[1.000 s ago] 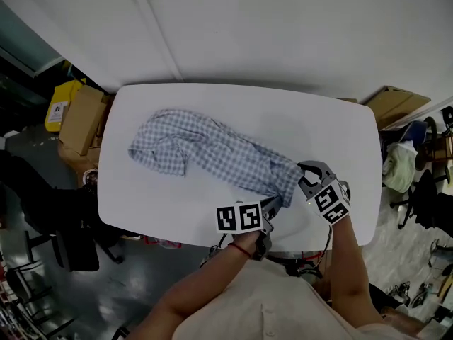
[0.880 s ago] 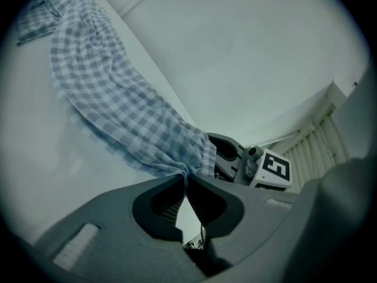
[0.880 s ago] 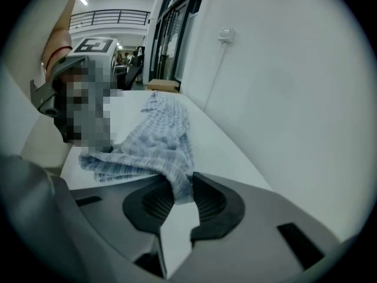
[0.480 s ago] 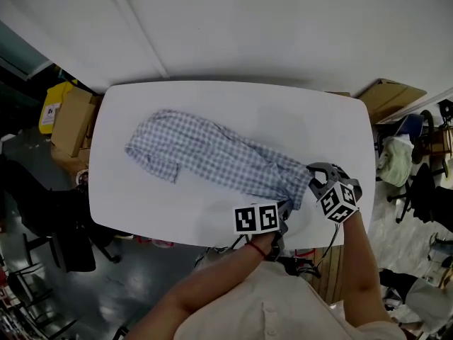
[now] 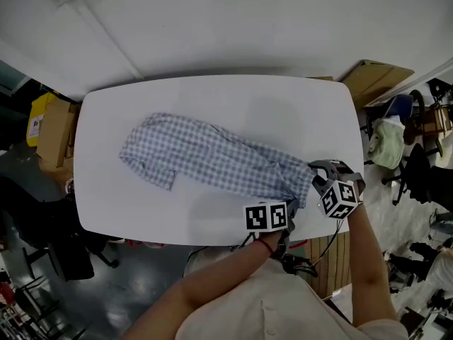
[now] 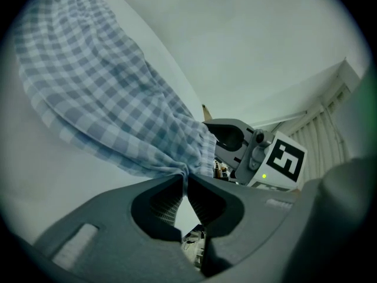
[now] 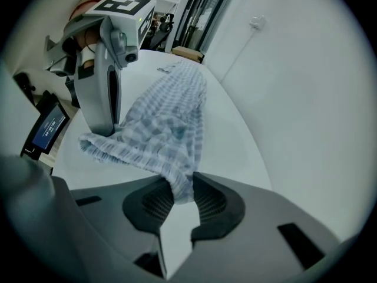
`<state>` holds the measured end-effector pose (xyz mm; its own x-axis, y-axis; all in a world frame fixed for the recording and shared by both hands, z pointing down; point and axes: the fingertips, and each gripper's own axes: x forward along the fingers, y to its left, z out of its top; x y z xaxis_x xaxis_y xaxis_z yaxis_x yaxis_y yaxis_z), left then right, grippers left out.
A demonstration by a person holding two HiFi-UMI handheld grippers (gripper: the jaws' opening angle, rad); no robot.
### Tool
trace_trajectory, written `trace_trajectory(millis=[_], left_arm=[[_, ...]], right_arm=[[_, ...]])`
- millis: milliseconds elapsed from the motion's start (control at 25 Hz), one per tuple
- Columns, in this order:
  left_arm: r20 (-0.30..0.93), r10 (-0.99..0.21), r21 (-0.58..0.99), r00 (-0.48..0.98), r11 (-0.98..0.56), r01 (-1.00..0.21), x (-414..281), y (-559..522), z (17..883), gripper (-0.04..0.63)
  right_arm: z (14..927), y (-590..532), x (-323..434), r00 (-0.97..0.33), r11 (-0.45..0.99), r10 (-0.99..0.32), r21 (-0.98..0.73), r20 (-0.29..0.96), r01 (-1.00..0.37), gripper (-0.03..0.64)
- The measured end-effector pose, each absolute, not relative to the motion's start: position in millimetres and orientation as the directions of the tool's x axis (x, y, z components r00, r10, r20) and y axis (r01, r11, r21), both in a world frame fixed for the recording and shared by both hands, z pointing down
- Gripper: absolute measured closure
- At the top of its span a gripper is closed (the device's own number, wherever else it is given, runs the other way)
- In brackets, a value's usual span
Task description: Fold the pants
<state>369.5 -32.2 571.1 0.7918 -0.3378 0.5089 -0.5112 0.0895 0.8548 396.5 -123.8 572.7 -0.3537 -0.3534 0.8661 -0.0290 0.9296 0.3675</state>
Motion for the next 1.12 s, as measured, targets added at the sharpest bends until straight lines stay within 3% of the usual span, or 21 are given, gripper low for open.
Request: trace_trajectory(millis=[120, 240, 320, 440, 520, 680, 800, 920, 1120], left_arm=[[0.467, -0.316, 0.880, 0.826, 0.074, -0.469, 385.3, -28.6, 570.2, 0.544], [0.403, -0.266, 0.915, 0.876, 0.105, -0.390, 404.8, -17.0, 568.5, 0.443], [0.361, -0.199, 0.932, 0.911, 0.112, -0.345, 419.1, -3.1, 564.5, 0.393], [0.299, -0.058, 0.953, 0.953, 0.062, -0.295, 435.0, 24.4, 546.7, 0.391], [0.299, 0.028, 0.953, 0.954, -0.059, -0.297, 432.1, 38.4, 533.2, 0.393], [0.441, 0.038, 0.833, 0.897, -0.389, -0.393, 388.8, 27.9, 529.5, 0.393], [0.558, -0.038, 0.682, 0.829, -0.548, -0.485, 346.4, 1.4, 539.6, 0.393], [0.687, -0.109, 0.471, 0.719, -0.686, -0.554, 311.9, -17.3, 553.8, 0.399], [0.843, -0.207, 0.144, 0.496, -0.802, -0.580, 274.6, -35.8, 582.4, 0.420]], right_arm=[[573.5, -124.3, 403.7, -0.371, 0.928, -0.364, 0.369, 0.854, -0.061, 0.528], [578.2, -120.8, 413.2, -0.365, 0.934, -0.352, 0.350, 0.862, -0.074, 0.502], [582.6, -118.9, 426.5, -0.346, 0.937, -0.348, 0.335, 0.871, -0.097, 0.446], [581.8, -120.2, 457.3, -0.302, 0.927, -0.367, 0.322, 0.880, -0.190, 0.420], [574.8, -123.0, 473.3, -0.294, 0.901, -0.391, 0.296, 0.872, -0.318, 0.422], [559.3, -124.6, 463.5, -0.398, 0.781, -0.399, 0.080, 0.826, -0.619, 0.436], [560.1, -124.7, 439.6, -0.455, 0.697, -0.377, -0.076, 0.807, -0.713, 0.453], [567.3, -128.6, 421.3, -0.455, 0.653, -0.344, -0.138, 0.822, -0.744, 0.473], [576.6, -142.7, 390.0, -0.400, 0.773, -0.246, -0.070, 0.883, -0.630, 0.489]])
